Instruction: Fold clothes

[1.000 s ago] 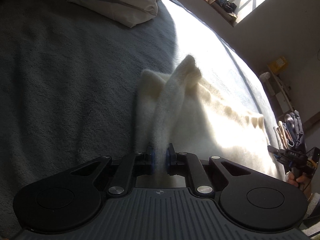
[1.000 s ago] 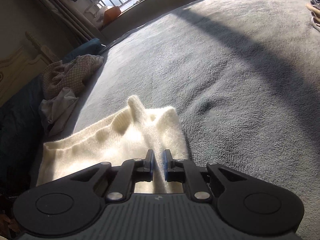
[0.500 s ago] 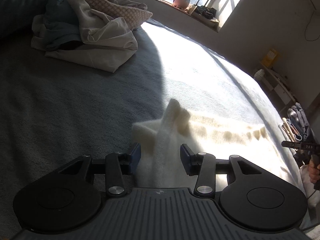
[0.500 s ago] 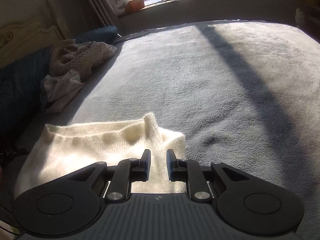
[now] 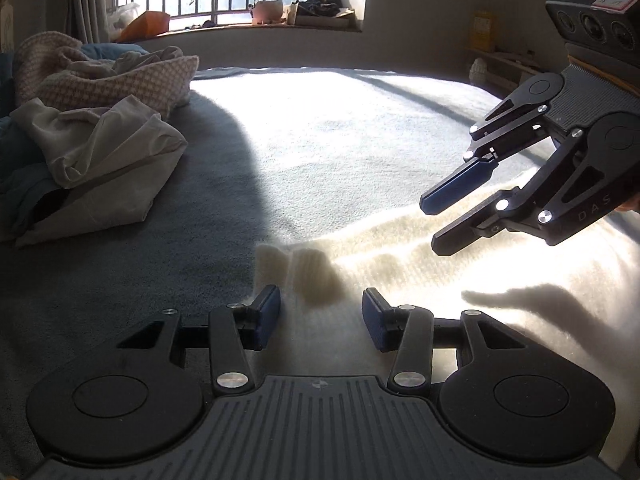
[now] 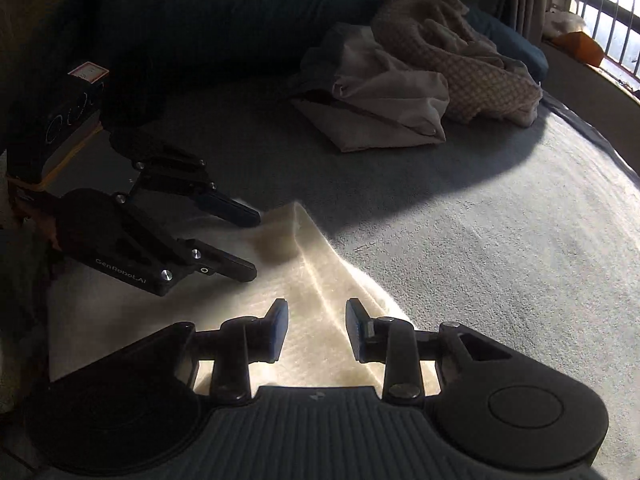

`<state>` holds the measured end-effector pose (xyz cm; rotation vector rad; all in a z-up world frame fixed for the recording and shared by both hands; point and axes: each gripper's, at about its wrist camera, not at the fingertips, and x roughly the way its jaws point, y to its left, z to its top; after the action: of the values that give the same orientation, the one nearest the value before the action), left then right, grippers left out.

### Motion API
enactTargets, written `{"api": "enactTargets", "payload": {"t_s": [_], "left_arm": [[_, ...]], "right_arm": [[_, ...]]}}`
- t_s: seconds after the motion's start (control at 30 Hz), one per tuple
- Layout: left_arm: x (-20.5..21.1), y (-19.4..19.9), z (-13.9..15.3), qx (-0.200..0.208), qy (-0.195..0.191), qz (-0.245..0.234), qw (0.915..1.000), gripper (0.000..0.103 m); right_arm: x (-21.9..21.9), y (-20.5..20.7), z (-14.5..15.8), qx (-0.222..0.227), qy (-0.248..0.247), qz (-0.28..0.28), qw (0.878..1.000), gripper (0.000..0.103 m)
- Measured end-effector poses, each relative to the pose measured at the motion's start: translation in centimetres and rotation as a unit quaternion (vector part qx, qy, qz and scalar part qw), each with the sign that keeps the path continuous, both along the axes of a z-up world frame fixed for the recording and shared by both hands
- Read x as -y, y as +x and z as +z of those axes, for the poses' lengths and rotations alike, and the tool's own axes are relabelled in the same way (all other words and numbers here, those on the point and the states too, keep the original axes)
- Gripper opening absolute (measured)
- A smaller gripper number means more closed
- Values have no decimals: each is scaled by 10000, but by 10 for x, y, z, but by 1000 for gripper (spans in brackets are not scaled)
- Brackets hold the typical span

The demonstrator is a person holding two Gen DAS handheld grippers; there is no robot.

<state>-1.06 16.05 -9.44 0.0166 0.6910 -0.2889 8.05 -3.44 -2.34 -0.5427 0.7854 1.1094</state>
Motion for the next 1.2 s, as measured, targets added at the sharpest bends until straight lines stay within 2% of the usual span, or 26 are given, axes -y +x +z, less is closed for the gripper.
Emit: {"api": "enactTargets", "payload": {"t_s": [0.2, 0.33, 0.4, 0.47, 0.73, 0.83, 0.9, 0.97, 1.03, 1.07, 1.1, 1.17, 1.2], "left_arm": [[-21, 4, -6, -80, -488, 92, 9987, 44], [-32, 8, -11, -169, -837, 174, 9962, 43], [-37, 10, -13, -187, -996, 226, 9946, 43], [-43, 12, -15, -224, -1217, 275, 9919, 43], [-70, 20, -21, -507, -2303, 471, 9706, 44], [-77, 24, -25, -657, -2651, 529, 9605, 44], [-78, 26, -25, -727, -2693, 537, 9588, 42], [-78, 27, -25, -756, -2667, 552, 9592, 37], [-77, 27, -25, -744, -2575, 574, 9617, 26], [-77, 27, -25, -732, -2593, 592, 9612, 14], [-78, 26, -25, -719, -2612, 609, 9607, 9], [-82, 21, -22, -615, -2783, 653, 9563, 7], [-87, 18, -20, -584, -2948, 698, 9512, 7]], "right_arm": [[-42, 6, -34, 105, -387, 351, 9986, 33], [-47, 10, -44, 8, -504, 368, 9981, 31], [-47, 10, -41, -27, -532, 367, 9979, 11], [-47, 8, -37, 70, -583, 390, 9975, 4], [-48, -2, -3, 860, -338, 361, 9951, 1], [-55, -1, -10, 1087, -484, 410, 9920, 1], [-59, -1, -15, 1153, -492, 388, 9913, 1], [-61, 0, -16, 1191, -450, 340, 9913, 1], [-61, 0, -14, 1185, -375, 270, 9919, 1], [-59, -2, -13, 1217, -352, 260, 9916, 1], [-59, -2, -12, 1235, -338, 257, 9914, 1], [-57, -4, -9, 1289, -295, 235, 9909, 1], [-57, -5, -7, 1327, -265, 245, 9905, 1]]}}
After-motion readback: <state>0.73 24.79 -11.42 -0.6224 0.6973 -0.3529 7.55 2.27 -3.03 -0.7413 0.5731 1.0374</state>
